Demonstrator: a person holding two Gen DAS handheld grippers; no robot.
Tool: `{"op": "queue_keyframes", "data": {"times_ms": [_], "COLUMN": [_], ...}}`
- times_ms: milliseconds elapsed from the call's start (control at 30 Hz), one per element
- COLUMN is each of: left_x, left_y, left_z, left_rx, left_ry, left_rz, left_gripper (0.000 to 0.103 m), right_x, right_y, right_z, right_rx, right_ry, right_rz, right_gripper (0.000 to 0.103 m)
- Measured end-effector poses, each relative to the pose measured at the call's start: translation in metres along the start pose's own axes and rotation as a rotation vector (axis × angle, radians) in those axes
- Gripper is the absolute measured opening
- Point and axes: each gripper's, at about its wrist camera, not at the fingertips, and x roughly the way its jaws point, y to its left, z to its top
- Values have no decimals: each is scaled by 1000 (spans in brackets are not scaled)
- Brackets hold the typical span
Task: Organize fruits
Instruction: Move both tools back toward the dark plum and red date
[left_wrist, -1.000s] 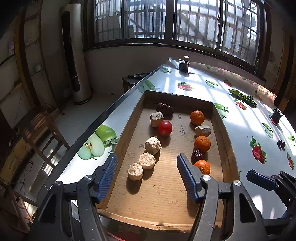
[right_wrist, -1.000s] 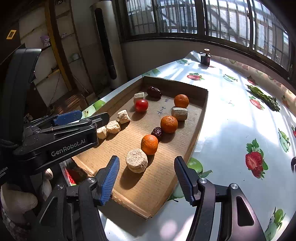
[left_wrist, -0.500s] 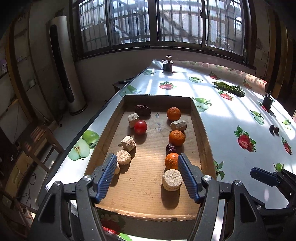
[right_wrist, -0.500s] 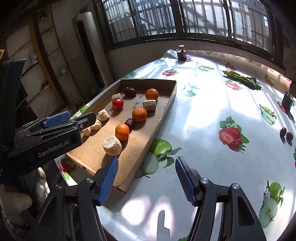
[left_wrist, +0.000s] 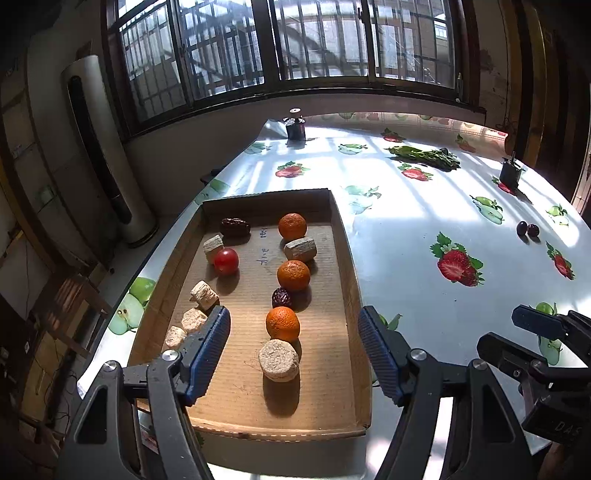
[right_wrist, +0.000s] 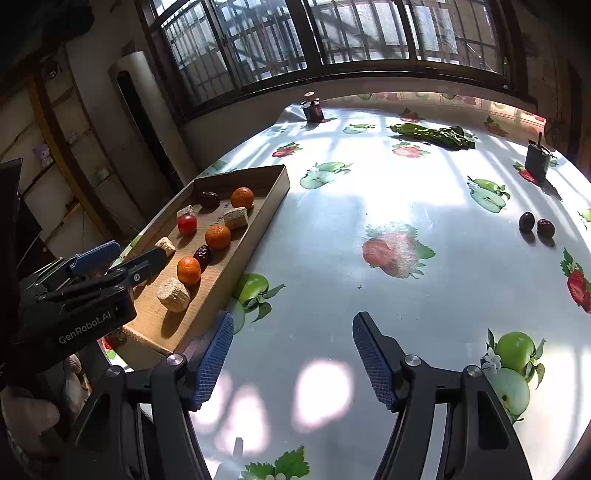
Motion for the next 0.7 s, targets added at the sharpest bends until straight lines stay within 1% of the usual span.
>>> {"op": "queue_keyframes", "data": {"times_ms": [267, 600, 700], "left_x": [4, 20, 22], "left_y": [-32, -71, -78], "left_z": [6, 4, 6], "left_rx": [65, 135, 146], "left_ry": [8, 57, 63], "left_rz": [-29, -88, -103], "left_gripper": [71, 72, 72], "right_x": [-17, -53, -65], "right_y": [-56, -159, -187], "right_z": [5, -3, 0], "right_rx": [90, 265, 288], "right_ry": [-15, -34, -41], "right_rz": [-62, -216, -284], "right_gripper": [72, 73, 73]}}
